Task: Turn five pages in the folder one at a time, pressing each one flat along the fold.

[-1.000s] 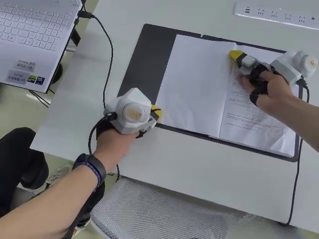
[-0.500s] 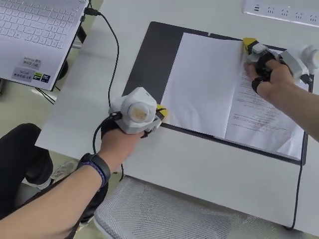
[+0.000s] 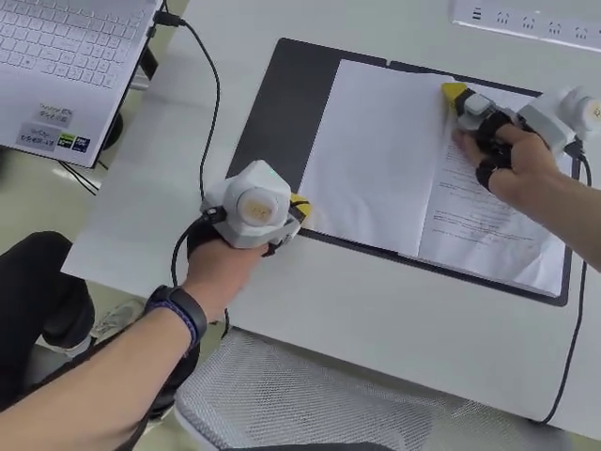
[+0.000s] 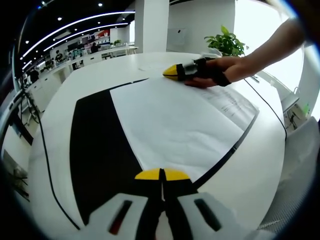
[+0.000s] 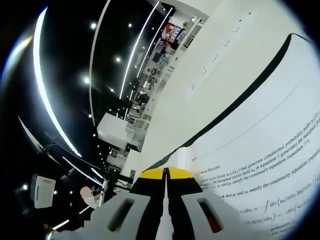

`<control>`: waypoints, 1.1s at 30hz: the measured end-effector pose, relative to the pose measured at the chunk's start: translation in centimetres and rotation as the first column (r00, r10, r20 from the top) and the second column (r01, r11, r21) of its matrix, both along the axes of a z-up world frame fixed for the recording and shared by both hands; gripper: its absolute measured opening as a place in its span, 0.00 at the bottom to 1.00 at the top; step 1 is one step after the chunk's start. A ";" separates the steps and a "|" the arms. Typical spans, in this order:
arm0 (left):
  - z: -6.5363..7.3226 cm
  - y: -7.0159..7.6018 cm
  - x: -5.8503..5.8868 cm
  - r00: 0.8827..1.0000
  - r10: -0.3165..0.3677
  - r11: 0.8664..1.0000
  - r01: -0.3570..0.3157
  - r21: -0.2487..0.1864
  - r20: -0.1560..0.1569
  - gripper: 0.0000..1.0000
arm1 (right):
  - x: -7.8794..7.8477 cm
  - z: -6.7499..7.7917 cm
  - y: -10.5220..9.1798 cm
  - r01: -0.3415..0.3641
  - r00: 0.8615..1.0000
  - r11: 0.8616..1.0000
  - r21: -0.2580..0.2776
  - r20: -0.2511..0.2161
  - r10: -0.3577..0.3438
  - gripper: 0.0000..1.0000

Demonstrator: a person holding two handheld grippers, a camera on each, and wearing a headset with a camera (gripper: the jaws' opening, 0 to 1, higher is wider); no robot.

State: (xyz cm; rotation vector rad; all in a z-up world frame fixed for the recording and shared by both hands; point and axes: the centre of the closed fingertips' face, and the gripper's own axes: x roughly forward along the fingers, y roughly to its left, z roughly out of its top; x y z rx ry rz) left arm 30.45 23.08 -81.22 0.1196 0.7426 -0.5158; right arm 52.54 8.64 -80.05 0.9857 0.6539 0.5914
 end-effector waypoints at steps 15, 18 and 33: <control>0.4 -0.2 -0.3 1.000 -0.006 1.000 0.006 0.004 -0.004 0.00 | -6.7 0.7 0.7 -0.151 0.988 0.988 -0.014 0.045 0.151 0.00; 0.4 -0.2 -0.4 1.000 -0.009 1.000 0.009 0.006 -0.004 0.00 | -8.0 1.0 1.0 -0.166 0.986 0.986 -0.004 0.035 0.166 0.00; 0.6 -0.4 -0.5 1.000 -0.013 1.000 0.013 0.000 -0.007 0.00 | -12.6 0.6 0.7 -0.236 0.971 0.972 0.000 0.039 0.236 0.00</control>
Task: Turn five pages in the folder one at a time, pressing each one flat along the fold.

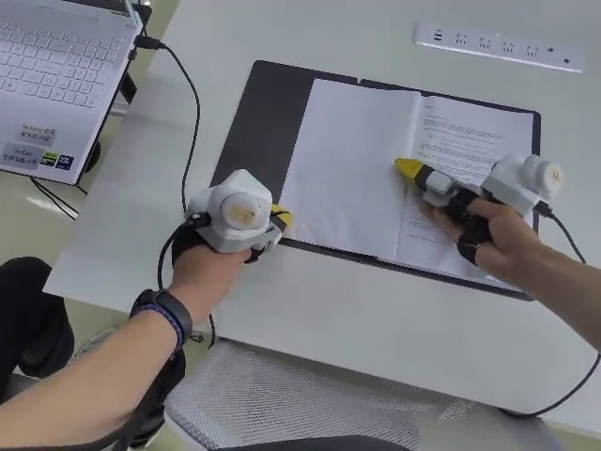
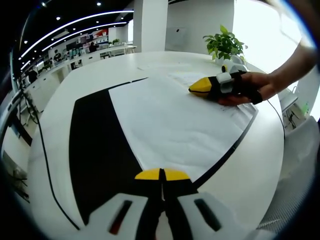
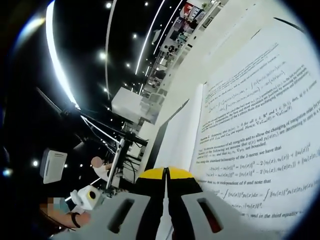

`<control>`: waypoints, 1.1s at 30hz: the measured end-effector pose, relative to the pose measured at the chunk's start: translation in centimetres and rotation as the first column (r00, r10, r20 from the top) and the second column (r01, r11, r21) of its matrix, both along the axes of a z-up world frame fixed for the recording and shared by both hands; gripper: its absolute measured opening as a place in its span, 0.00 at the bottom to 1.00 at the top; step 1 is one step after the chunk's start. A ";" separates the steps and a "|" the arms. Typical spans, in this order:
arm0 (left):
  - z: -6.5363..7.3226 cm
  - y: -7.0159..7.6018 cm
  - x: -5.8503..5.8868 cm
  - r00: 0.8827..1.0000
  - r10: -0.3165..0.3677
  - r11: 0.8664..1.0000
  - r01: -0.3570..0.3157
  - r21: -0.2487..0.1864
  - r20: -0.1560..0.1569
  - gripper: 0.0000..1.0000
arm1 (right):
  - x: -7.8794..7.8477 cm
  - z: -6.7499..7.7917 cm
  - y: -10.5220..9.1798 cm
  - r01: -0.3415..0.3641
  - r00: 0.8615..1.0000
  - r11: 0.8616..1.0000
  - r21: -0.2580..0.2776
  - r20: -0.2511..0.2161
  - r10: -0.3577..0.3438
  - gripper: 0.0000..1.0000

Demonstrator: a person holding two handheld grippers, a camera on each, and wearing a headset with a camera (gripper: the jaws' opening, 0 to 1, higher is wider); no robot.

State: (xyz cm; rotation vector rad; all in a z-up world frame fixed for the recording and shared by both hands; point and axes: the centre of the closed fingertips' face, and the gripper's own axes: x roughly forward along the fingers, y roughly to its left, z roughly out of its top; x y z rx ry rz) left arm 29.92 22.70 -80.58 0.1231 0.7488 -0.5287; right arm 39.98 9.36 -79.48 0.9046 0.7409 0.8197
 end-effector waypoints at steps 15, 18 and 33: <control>-0.6 0.1 0.2 1.000 0.002 1.000 -0.002 -0.009 -0.003 0.00 | -6.1 1.1 0.9 -0.090 0.993 0.992 -0.085 0.073 0.096 0.00; -0.7 0.1 0.3 1.000 0.002 1.000 -0.002 -0.010 -0.004 0.00 | -7.3 1.2 0.9 -0.099 0.992 0.991 -0.085 0.072 0.105 0.00; -1.4 0.4 0.6 1.000 -0.004 1.000 0.004 -0.012 0.000 0.00 | -11.3 0.8 0.6 -0.138 0.988 0.985 -0.101 0.057 0.144 0.00</control>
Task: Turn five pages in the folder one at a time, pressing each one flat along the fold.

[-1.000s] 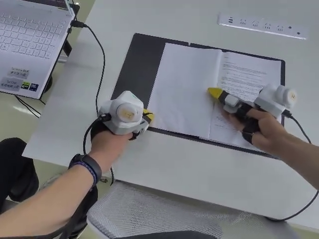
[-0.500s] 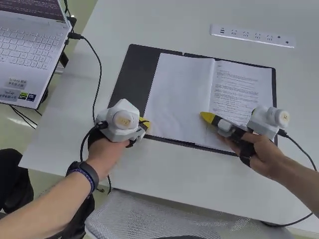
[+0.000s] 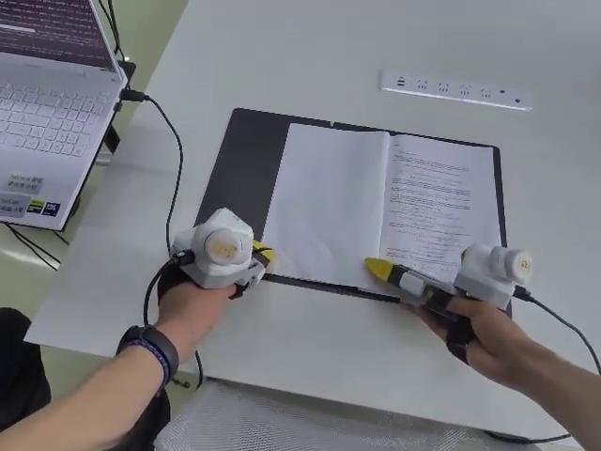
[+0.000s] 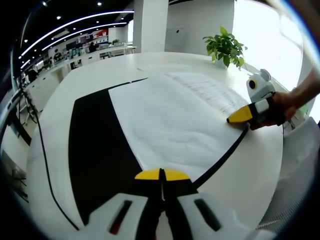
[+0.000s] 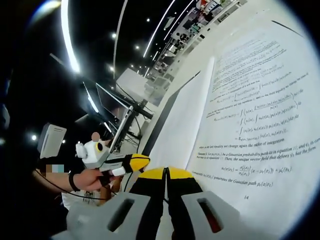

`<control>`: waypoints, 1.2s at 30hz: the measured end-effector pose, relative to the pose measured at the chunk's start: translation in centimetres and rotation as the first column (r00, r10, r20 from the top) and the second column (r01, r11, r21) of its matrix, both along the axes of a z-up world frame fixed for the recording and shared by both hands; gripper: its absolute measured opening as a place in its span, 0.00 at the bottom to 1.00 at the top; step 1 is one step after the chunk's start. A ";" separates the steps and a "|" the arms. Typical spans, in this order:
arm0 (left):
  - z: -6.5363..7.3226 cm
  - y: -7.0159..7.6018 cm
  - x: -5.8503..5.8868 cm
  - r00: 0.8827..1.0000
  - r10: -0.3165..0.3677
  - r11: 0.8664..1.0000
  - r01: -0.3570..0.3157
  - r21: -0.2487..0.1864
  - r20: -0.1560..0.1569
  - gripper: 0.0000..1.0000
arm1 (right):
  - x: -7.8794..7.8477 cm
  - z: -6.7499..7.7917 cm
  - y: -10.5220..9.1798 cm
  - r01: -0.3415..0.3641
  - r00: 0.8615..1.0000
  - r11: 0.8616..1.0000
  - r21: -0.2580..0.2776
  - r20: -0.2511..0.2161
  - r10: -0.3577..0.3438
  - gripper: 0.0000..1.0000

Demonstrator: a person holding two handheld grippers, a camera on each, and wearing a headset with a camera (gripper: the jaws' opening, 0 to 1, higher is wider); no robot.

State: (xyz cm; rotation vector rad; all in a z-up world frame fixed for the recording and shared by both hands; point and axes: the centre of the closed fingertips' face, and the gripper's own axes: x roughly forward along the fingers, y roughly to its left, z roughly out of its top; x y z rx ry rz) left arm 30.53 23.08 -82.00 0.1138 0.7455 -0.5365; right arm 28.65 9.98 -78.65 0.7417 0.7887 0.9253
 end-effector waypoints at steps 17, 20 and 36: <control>-0.1 -0.1 -0.1 1.000 -0.011 0.999 0.011 0.036 -0.002 0.00 | -0.5 -1.9 -1.3 0.030 0.999 0.997 -0.077 -0.027 -0.032 0.00; 0.1 -0.1 -0.1 1.000 -0.003 0.999 0.003 0.037 -0.020 0.00 | -0.7 -2.0 -1.5 0.028 0.999 0.995 -0.100 -0.034 -0.032 0.00; 2.2 -1.3 -0.7 0.998 0.022 0.999 -0.023 -0.026 -0.052 0.12 | -0.2 0.3 -3.4 0.090 0.996 0.984 -0.152 0.025 -0.087 0.10</control>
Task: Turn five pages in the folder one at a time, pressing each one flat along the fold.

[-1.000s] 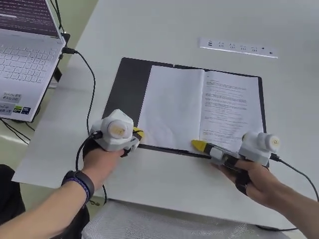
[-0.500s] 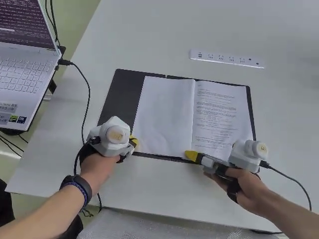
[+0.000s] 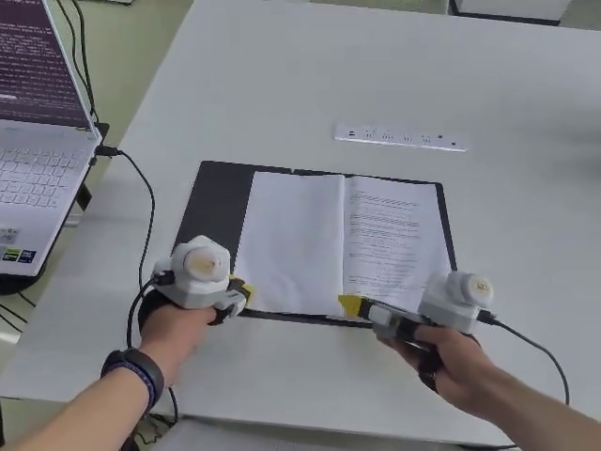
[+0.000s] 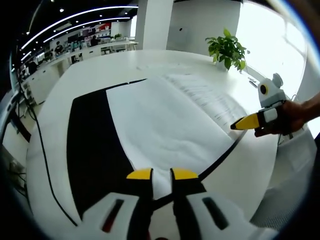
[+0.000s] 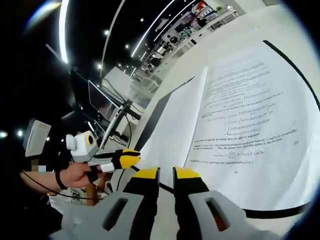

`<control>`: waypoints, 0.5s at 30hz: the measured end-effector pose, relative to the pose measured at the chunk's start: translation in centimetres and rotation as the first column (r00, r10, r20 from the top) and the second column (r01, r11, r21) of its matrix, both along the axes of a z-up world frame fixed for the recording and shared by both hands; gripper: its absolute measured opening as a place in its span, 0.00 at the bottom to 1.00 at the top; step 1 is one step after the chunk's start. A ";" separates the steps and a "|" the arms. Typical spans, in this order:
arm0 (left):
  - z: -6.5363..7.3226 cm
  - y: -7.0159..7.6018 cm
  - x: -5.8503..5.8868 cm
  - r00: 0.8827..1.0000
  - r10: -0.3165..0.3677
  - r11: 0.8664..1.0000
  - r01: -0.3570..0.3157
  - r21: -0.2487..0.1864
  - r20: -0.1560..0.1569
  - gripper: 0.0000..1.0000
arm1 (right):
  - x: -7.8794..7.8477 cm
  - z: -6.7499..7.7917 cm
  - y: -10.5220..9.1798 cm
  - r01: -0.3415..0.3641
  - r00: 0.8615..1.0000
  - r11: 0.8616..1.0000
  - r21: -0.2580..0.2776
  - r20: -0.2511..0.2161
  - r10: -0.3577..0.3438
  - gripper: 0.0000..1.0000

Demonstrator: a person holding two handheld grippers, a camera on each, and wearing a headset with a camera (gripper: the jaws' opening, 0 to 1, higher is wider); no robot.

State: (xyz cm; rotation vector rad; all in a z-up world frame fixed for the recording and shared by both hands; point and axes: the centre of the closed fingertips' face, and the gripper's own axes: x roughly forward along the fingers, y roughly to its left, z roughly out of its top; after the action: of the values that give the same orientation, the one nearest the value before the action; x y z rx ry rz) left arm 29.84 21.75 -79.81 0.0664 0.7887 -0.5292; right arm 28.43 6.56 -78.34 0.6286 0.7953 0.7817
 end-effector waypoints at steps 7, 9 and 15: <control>1.9 0.1 -0.3 0.999 0.007 1.000 -0.007 -0.013 0.032 0.16 | 0.3 1.0 -2.4 0.045 0.998 0.999 -0.031 0.041 -0.043 0.18; 2.4 0.2 -0.4 0.999 0.004 1.000 -0.003 -0.010 0.042 0.17 | 0.3 1.2 -3.1 0.056 0.998 0.998 -0.037 0.045 -0.054 0.23; 4.0 0.3 -0.6 0.998 0.000 1.000 0.001 -0.012 0.064 0.20 | 0.3 2.2 -5.0 0.073 0.994 0.995 -0.066 0.083 -0.068 0.24</control>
State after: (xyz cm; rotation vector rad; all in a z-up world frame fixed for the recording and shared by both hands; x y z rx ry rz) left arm 29.26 22.03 -75.84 0.0719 0.7232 -0.5302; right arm 28.68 1.52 -76.12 0.5569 0.7199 0.7078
